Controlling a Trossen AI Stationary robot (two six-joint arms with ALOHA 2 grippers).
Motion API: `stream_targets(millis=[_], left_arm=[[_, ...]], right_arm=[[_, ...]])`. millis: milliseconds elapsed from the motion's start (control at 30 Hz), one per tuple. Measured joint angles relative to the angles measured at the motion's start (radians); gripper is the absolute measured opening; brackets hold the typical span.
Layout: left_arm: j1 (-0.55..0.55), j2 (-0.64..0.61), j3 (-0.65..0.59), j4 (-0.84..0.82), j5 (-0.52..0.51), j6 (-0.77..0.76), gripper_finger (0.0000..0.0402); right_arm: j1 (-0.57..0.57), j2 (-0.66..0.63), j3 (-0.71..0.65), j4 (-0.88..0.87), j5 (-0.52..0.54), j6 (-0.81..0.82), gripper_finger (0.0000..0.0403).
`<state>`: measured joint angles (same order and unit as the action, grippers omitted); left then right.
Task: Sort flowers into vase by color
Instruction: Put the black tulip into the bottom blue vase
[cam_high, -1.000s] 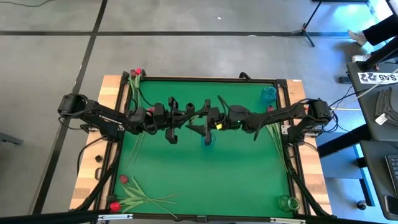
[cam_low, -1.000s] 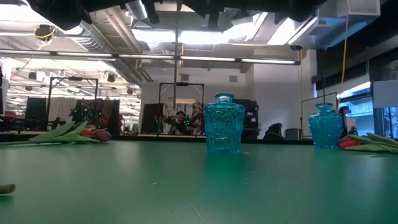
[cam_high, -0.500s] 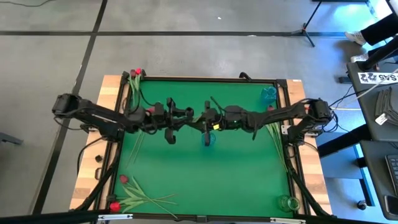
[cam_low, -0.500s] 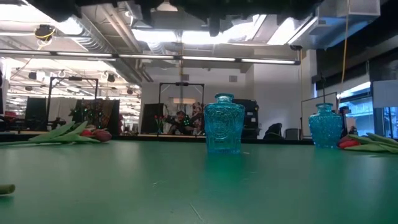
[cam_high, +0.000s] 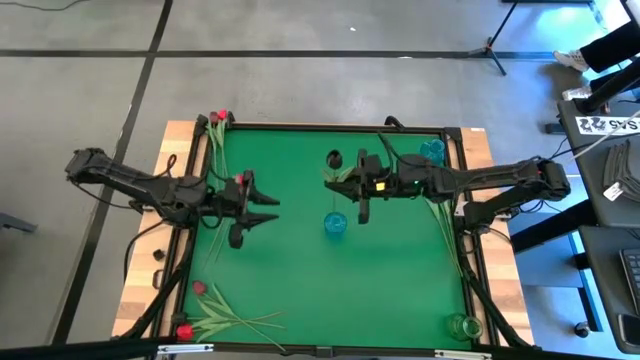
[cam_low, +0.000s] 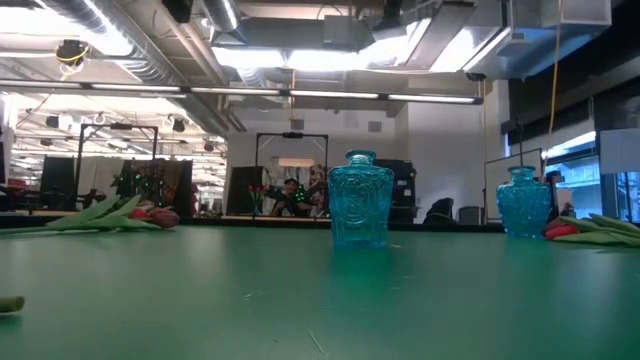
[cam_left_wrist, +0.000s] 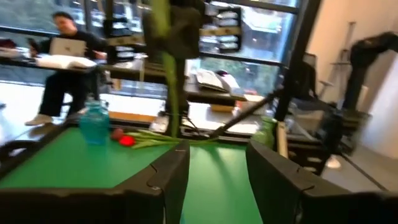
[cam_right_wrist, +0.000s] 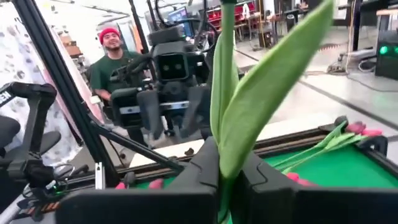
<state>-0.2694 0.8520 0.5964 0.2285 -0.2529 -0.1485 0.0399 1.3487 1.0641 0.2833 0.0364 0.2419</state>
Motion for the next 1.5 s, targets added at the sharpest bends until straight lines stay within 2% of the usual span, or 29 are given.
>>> stream_targets(millis=[200, 400, 600, 833, 933, 1067, 1300, 1500], left_arm=[[-0.072, 0.049, 0.0, 0.002, -0.109, -0.002, 0.0152], [-0.106, 0.085, 0.0, 0.004, -0.17, -0.031, 0.0152], [-0.101, 0.126, -0.001, 0.004, -0.229, -0.058, 0.0152], [-0.077, 0.171, -0.001, 0.007, -0.244, -0.099, 0.0152], [-0.062, 0.183, -0.001, 0.009, -0.245, -0.109, 0.0152], [-0.039, 0.183, -0.001, 0.012, -0.257, -0.115, 0.0152], [0.013, 0.168, -0.001, -0.004, -0.261, -0.124, 0.0154], [0.056, 0.119, -0.001, -0.073, -0.261, -0.137, 0.0167]], right_arm=[[0.0, 0.008, -0.001, -0.08, 0.087, 0.016, 0.0014], [0.0, 0.012, -0.033, -0.04, 0.092, 0.026, 0.0006], [-0.001, 0.013, -0.088, 0.042, 0.092, 0.07, 0.0017], [0.0, 0.013, -0.154, 0.058, 0.129, 0.064, 0.0024], [0.0, 0.013, -0.185, 0.056, 0.162, 0.048, 0.0054], [0.0, 0.013, -0.206, 0.058, 0.192, 0.041, 0.012], [0.0, 0.009, -0.208, 0.043, 0.154, -0.008, 0.0244], [-0.001, -0.033, -0.112, -0.283, 0.21, -0.012, 0.0312]])
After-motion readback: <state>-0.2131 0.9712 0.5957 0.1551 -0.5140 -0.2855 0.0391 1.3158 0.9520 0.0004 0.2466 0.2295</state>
